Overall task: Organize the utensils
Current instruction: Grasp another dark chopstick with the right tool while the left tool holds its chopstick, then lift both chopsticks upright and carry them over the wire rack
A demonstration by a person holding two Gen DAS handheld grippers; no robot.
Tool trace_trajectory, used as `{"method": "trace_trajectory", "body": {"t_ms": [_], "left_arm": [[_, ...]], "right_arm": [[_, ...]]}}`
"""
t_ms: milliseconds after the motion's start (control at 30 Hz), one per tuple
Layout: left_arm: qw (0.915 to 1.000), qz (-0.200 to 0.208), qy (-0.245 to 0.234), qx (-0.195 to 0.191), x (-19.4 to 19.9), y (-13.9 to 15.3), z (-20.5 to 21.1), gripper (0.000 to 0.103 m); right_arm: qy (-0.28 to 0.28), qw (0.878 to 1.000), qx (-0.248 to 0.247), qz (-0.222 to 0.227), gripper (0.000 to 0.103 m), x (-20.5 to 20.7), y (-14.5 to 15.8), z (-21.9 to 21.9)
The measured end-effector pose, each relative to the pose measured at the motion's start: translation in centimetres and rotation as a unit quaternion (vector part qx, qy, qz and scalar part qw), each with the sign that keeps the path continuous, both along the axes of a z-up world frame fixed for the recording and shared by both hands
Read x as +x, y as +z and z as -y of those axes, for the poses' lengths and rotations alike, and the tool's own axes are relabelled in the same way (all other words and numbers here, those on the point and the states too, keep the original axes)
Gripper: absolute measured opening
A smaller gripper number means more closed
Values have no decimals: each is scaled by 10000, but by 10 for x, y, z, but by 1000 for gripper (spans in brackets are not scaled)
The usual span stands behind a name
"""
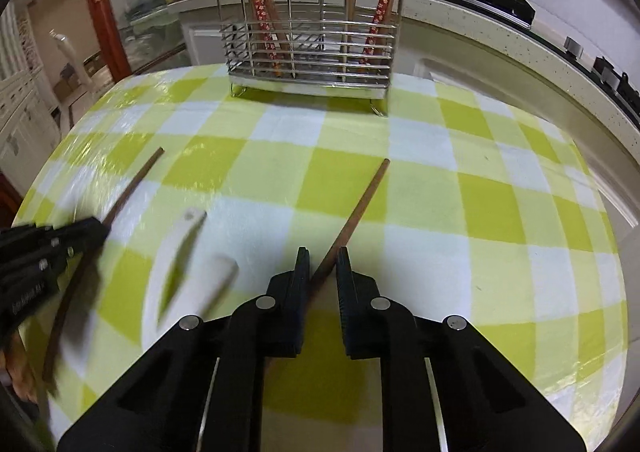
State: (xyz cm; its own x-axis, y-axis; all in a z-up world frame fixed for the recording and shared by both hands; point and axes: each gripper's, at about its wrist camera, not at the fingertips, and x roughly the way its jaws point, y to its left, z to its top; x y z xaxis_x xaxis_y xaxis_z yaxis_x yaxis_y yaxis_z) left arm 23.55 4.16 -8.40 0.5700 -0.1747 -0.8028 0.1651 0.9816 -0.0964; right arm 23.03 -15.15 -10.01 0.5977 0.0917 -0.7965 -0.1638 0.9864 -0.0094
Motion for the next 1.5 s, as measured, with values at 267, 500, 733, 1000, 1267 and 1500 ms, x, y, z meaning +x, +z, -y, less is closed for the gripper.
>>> {"method": "trace_trajectory", "body": {"t_ms": [267,500,733,1000,1267,1500], "left_arm": [[9998,-58,-29,167,-28,1,8,7],[9986,-147,-234,453,-30,2,18,18],[9974,-167,-355,609,-24,1,23,44],[9971,-138,-420,625,-23,2,25,24],[9975,-146,-307,622,-27,3,20,7],[9991,143,-221,326,-36,18,16,7]], "right_arm": [[342,9991,-82,-237,8,-29,2,53],[176,9991,-113,-363,9,-39,2,75],[18,9993,-64,-378,16,-39,2,78],[-62,9995,-44,-299,19,-40,2,81],[-52,9995,159,-275,7,-43,2,82],[-140,9994,332,3,7,-50,20,90]]}}
